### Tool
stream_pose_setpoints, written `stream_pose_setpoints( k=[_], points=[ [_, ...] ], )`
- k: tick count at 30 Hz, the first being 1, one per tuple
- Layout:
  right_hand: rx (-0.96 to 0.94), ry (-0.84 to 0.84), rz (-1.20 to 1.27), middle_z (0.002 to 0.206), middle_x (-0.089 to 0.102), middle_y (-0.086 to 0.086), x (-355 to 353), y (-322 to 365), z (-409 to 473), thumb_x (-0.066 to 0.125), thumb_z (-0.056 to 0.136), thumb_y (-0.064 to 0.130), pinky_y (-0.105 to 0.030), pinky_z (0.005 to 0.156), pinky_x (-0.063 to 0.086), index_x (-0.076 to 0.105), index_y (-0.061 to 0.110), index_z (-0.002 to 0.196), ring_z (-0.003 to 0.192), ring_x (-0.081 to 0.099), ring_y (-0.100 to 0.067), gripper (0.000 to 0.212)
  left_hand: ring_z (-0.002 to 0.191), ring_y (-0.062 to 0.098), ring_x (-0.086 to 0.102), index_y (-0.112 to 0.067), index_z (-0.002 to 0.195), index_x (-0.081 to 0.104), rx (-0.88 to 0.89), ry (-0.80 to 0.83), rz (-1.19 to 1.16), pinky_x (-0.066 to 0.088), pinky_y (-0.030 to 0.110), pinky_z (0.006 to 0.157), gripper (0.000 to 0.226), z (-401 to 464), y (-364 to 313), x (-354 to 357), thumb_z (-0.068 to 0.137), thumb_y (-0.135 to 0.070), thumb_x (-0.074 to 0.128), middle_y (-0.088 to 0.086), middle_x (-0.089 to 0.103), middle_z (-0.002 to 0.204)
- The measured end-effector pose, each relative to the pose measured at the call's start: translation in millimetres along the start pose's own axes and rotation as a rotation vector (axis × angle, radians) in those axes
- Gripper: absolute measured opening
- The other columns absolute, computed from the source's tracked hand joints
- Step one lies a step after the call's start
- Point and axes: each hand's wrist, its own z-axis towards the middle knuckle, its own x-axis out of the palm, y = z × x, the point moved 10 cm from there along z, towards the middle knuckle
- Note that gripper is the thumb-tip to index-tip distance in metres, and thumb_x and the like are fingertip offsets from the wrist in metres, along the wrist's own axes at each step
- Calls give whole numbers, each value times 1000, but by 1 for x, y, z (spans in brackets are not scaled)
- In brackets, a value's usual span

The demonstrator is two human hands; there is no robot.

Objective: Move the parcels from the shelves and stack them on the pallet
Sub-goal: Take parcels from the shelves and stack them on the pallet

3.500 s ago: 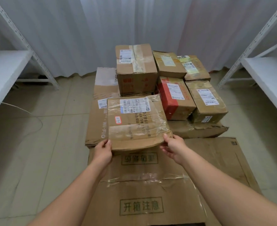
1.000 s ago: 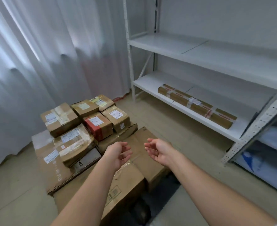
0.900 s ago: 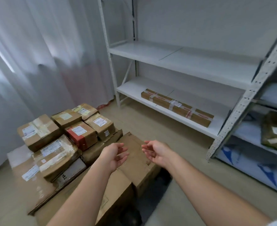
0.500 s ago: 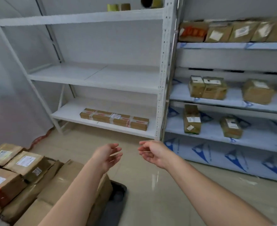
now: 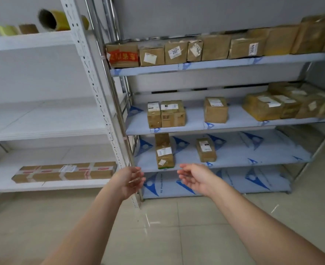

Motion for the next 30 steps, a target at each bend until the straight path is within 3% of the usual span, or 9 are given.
stream_pose_setpoints(
  k=[10,14,20,25,30],
  points=[
    [23,-110,88,87,68,-8,-72,51,71,49,99,3,-25,68,49,63,6,111,74,61,-15,20,87,26,62,-3,105,62,-11,111,127,53,32,73,13,75,-60,119,98,-8,52,15,65,99],
    [-12,-174,98,96,68,-10,-85,98,120,50,98,4,-25,74,51,63,5,115,82,62,-17,21,81,25,62,-6,105,64,35,124,159,53,32,68,14,138,-112,146,98,-9,53,13,66,95],
    [-14,-205,116,90,68,-8,-71,159,202,49,99,2,-27,75,51,64,6,112,80,62,-15,20,68,22,61,-5,104,62,-10,125,173,54,27,50,12,229,-167,175,98,-10,52,12,67,84],
    [17,-233,143,92,69,-9,-57,183,260,51,98,2,-31,92,51,65,6,109,82,62,-17,19,89,26,61,-4,93,61,37,62,203,55,23,47,7,283,-203,190,94,-3,54,14,63,97],
    [51,-258,138,95,65,-10,-47,200,317,51,98,4,-26,77,54,63,8,110,79,61,-16,17,65,19,52,-6,94,61,148,0,279,44,28,58,13,331,-219,208,94,-3,48,12,63,84]
  ],
)
